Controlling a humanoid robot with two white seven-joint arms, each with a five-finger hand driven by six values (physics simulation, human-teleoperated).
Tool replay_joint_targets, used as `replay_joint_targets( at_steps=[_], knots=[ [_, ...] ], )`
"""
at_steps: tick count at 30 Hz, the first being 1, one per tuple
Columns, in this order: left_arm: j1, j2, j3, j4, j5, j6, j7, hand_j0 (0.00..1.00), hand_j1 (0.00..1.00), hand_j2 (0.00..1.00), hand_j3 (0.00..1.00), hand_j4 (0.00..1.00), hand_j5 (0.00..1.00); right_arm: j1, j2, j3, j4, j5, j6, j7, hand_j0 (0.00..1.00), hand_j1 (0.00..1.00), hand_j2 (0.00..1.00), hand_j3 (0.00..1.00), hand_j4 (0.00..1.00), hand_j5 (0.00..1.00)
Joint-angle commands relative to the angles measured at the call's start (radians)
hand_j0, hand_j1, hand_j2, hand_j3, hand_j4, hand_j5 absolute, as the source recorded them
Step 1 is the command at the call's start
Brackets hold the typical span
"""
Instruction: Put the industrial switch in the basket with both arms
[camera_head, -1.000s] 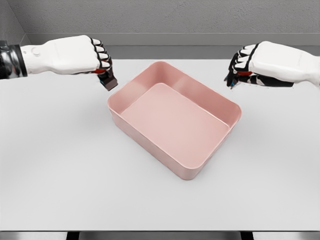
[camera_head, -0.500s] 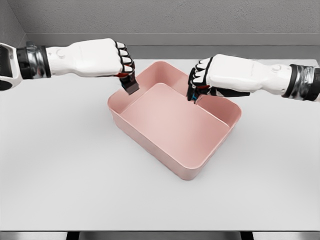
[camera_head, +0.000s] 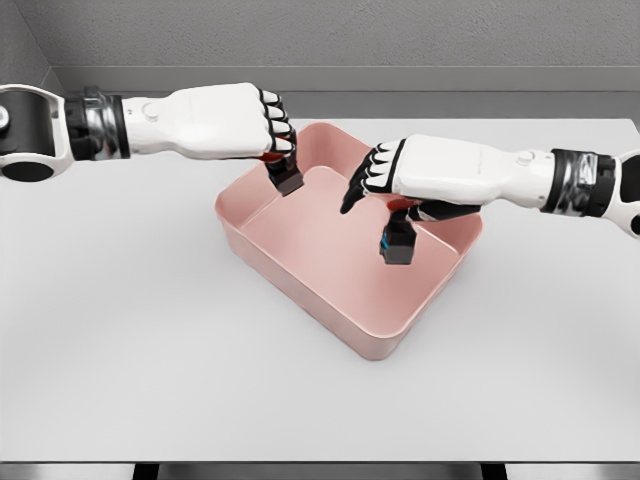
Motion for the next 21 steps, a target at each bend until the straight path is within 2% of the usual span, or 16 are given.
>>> replay_joint_targets(
  at_steps=[1,4,7,11,12,14,17,21],
  knots=[
    [0.0,-0.003,0.002,0.0,0.005,0.0,0.0,0.51,0.51,0.51,0.51,0.51,0.51,0.0,0.019,-0.001,0.002,-0.001,0.002,0.001,0.77,0.77,0.77,0.77,0.77,0.77],
    [0.0,-0.003,0.002,0.0,0.007,0.0,0.002,0.52,0.52,0.52,0.52,0.52,0.52,0.0,0.026,-0.001,0.002,0.003,0.002,0.001,0.78,0.78,0.78,0.78,0.78,0.78],
    [0.0,-0.003,0.002,0.001,0.007,0.0,0.002,0.52,0.52,0.52,0.52,0.52,0.52,-0.002,0.025,-0.004,0.002,0.005,0.002,0.002,0.87,0.87,0.87,0.87,0.87,0.87],
    [0.0,-0.001,0.002,0.0,0.007,0.0,0.002,0.56,0.56,0.56,0.56,0.56,0.56,0.002,0.014,-0.01,0.002,0.005,0.002,0.008,0.88,0.88,0.88,0.88,0.88,0.88],
    [0.0,-0.001,0.002,0.0,0.007,0.0,0.002,0.65,0.65,0.65,0.65,0.65,0.65,0.002,0.014,-0.014,0.002,0.006,0.002,0.01,0.88,0.88,0.88,0.88,0.88,0.88],
    [0.0,-0.001,0.003,0.0,0.007,0.0,0.002,1.0,1.0,1.0,1.0,1.0,1.0,0.002,0.01,-0.022,0.002,0.006,0.002,0.01,0.88,0.88,0.88,0.88,0.88,0.88],
    [0.003,-0.001,0.022,0.0,0.007,0.0,0.002,1.0,1.0,1.0,1.0,1.0,1.0,0.003,0.005,-0.027,0.001,0.006,0.002,0.01,0.88,0.88,0.88,0.88,0.88,0.88],
    [0.012,0.014,0.043,0.001,0.025,0.0,0.002,1.0,1.0,1.0,1.0,1.0,1.0,0.012,-0.109,-0.031,-0.008,0.006,0.002,-0.015,0.88,0.88,0.88,0.88,0.88,0.88]
  ],
)
